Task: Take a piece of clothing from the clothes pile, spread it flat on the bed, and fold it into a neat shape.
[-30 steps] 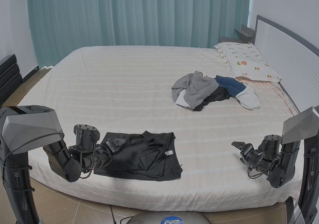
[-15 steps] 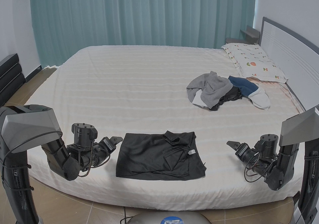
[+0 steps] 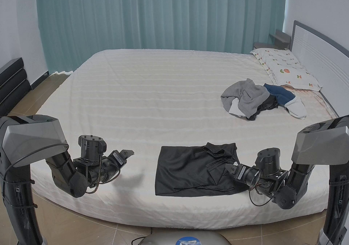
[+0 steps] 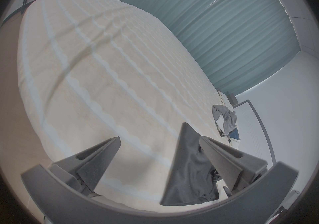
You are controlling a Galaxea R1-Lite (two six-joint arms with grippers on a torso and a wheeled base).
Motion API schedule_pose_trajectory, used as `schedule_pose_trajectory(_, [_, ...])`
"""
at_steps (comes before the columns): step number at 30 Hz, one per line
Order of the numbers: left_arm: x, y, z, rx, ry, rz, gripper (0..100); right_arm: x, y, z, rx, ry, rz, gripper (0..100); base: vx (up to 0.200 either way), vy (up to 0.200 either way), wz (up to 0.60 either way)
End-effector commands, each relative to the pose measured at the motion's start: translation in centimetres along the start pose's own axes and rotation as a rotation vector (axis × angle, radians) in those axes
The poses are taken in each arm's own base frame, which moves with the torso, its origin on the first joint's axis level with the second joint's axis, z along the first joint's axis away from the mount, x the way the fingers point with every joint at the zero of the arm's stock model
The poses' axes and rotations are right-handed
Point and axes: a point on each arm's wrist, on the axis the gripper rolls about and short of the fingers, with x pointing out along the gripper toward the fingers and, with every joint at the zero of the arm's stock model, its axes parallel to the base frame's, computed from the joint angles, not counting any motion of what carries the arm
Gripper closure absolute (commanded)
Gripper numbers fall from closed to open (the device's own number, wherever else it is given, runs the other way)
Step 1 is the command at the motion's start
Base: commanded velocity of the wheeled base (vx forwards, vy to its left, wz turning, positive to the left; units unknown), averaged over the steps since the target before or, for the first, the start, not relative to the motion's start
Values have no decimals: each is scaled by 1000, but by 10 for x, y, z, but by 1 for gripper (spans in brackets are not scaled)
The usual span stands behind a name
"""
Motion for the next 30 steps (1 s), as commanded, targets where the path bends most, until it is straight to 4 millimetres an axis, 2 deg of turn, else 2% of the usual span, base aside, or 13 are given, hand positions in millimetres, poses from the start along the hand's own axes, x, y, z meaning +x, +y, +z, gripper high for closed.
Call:
schedule_pose_trajectory(1, [6,6,-6,6,16,21,0,16,26,-4,-48,-1,-7,0,0,0,0])
schedule_pose_trajectory(7, [6,5,-7,9,20,22,0,39,37,0,-85,-23,-131,0,0,0,0])
schedule_pose_trajectory(12, [6,6,-8,9,24,25,0,44,39,-2,-114,1,-166,0,0,0,0])
schedule_pose_trajectory(16, [6,6,-8,9,24,25,0,48,33,-7,-167,31,-215,0,0,0,0])
schedule_pose_trajectory(19, [6,6,-8,11,24,25,0,47,28,-9,-176,36,-241,0,0,0,0])
schedule_pose_trajectory(22, [6,8,-10,20,29,31,0,39,14,4,-149,21,-275,0,0,0,0])
schedule_pose_trajectory(26, [7,8,-9,19,28,31,0,33,5,12,-120,16,-292,0,0,0,0])
schedule_pose_trajectory(30, [7,8,-10,20,29,31,0,27,5,16,-119,15,-293,0,0,0,0])
